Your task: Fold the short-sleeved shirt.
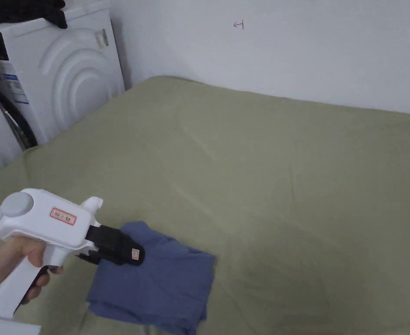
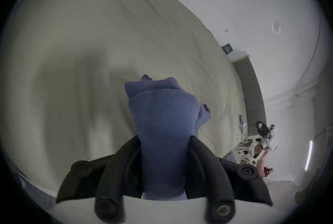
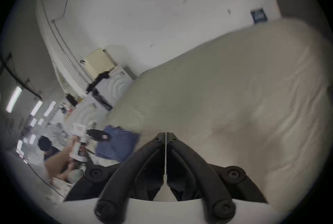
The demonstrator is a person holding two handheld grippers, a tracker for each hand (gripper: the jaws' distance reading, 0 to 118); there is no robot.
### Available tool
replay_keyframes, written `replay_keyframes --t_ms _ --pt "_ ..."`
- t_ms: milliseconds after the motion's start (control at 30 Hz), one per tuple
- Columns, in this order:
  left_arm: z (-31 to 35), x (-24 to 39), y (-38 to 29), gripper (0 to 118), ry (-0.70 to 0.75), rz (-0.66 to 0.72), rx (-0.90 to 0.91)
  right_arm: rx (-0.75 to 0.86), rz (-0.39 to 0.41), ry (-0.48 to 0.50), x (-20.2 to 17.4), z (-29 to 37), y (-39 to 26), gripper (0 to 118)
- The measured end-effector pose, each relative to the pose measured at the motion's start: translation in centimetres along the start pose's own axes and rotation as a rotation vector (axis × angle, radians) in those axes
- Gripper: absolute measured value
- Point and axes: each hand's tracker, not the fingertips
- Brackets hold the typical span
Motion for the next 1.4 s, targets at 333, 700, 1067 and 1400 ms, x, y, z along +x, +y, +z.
replay_keyframes --t_ms 333,700,1067,1400 --pt "0.1 -1.2 3.7 72 0.056 -0.063 -0.065 -0.02 -0.006 -0.021 0.1 -1.1 0.7 4" --pt "4.4 3.0 1.6 117 0.168 -0.071 0.114 -0.013 0.033 0.028 0.5 0.7 1.6 4" --pt "-1.8 20.9 -6.6 0 0.258 -0.243 0.494 0.119 0.249 -0.179 -1.5 3.6 3.7 4" --pt "-8.8 40.2 -18.2 0 0.359 -0.49 0.925 0.425 0.482 -0.513 -5.7 6.2 2.5 4"
